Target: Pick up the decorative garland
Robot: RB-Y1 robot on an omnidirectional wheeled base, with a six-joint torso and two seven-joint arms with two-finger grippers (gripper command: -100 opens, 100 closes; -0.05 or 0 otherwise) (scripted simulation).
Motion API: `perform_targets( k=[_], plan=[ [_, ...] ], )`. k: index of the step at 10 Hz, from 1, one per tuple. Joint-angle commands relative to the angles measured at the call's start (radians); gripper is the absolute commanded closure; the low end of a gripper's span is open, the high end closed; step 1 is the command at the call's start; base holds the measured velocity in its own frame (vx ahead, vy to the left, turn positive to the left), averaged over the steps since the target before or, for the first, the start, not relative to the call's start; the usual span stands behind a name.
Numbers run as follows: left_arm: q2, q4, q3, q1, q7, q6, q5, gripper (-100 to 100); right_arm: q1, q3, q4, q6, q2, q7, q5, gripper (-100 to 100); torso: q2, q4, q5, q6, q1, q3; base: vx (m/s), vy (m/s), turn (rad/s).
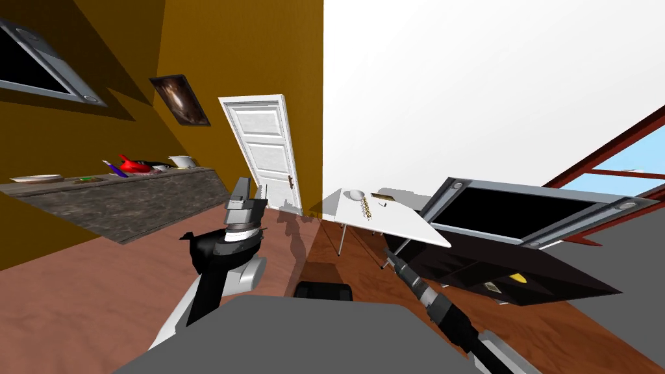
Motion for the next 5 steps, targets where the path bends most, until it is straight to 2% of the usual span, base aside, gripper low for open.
perform_targets(
  k=[1,2,3,4,5],
  plan=[
    [0.0,0.0,0.0,0.0,0.0,0.0,0.0,0,0.016,0.022,0.046,0.013,-0.05,-0.016,0.003,-100,0.0,0.0,0.0,0.0,0.0,0.0,0.017,0.119,0.189],
    [0.0,0.0,0.0,0.0,0.0,0.0,0.0,0,0.016,0.022,0.046,0.013,-0.071,-0.016,0.003,-100,0.0,0.0,0.0,-0.001,0.001,0.0,0.017,0.084,0.062],
    [0.0,0.0,0.0,0.0,0.0,0.0,0.0,0,0.039,0.035,0.076,0.017,-0.115,-0.031,0.004,-100,0.0,0.0,0.0,0.0,0.0,0.0,0.039,0.101,0.129],
    [0.0,0.0,0.0,0.0,0.0,0.0,0.0,0,0.039,0.035,0.088,0.017,-0.127,-0.031,0.004,-100,-0.001,0.0,0.0,0.0,0.0,0.0,0.038,0.09,0.08],
    [0.0,0.0,0.0,0.0,0.0,0.0,0.0,0,0.062,0.049,0.123,0.021,-0.162,-0.046,0.005,-100,-0.001,0.0,0.0,0.0,0.0,0.0,0.043,0.12,0.183]
  ],
)
